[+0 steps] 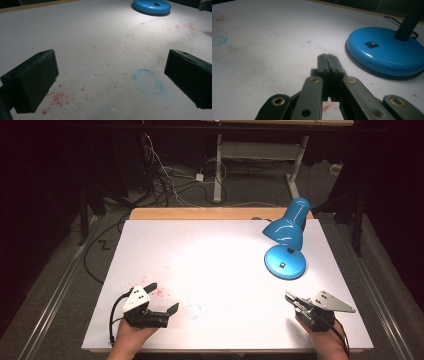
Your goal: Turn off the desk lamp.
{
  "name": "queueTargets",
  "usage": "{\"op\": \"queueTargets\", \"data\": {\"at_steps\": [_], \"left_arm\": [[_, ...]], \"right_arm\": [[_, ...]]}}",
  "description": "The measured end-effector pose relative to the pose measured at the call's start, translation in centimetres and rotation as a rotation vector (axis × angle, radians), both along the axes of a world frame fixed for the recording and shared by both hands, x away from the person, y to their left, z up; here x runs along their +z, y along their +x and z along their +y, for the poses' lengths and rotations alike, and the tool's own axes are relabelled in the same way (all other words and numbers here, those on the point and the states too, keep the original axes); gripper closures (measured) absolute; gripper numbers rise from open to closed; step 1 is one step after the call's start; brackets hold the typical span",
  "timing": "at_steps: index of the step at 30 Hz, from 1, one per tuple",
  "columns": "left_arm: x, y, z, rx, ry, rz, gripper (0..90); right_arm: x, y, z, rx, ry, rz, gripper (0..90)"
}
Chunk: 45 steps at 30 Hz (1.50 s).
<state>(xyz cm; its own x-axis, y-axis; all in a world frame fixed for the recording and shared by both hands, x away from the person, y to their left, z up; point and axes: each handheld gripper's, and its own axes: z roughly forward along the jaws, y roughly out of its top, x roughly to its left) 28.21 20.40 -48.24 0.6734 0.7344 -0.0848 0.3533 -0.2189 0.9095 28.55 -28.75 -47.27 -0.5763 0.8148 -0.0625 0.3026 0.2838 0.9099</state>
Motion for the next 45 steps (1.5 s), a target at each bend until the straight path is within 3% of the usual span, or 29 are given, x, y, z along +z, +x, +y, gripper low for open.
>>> {"op": "queueTargets", "data": {"at_steps": [11, 21, 27, 31, 36, 43, 45], "left_arm": [[-0.1, 0.1, 0.0, -0.008, -0.003, 0.013, 0.0], [-0.3, 0.1, 0.1, 0.004, 0.008, 0.003, 0.0], [-0.5, 0.2, 0.1, -0.002, -0.004, 0.008, 0.0], [-0.6, 0.2, 0.0, -0.008, -0.009, 0.01, 0.0], [-0.6, 0.2, 0.1, -0.017, -0.017, 0.007, 0.0], [-0.5, 0.2, 0.2, -0.002, 0.0, 0.019, 0.0], [-0.3, 0.2, 0.2, 0.003, 0.02, 0.005, 0.0]], "right_arm": [[0.4, 0.0, 0.2, -0.014, 0.015, -0.012, 90.0], [0.8, 1.1, 0.7, -0.025, 0.031, -0.005, 90.0], [1.0, 2.8, 1.3, -0.018, 0.024, 0.008, 90.0], [1.2, 3.7, 1.3, -0.02, 0.046, 0.018, 90.0], [2.2, 5.3, 1.7, -0.019, 0.048, 0.013, 90.0], [3.4, 6.5, 2.6, -0.009, 0.025, -0.011, 90.0], [3.5, 6.8, 2.8, -0.011, 0.024, -0.011, 90.0]]}}
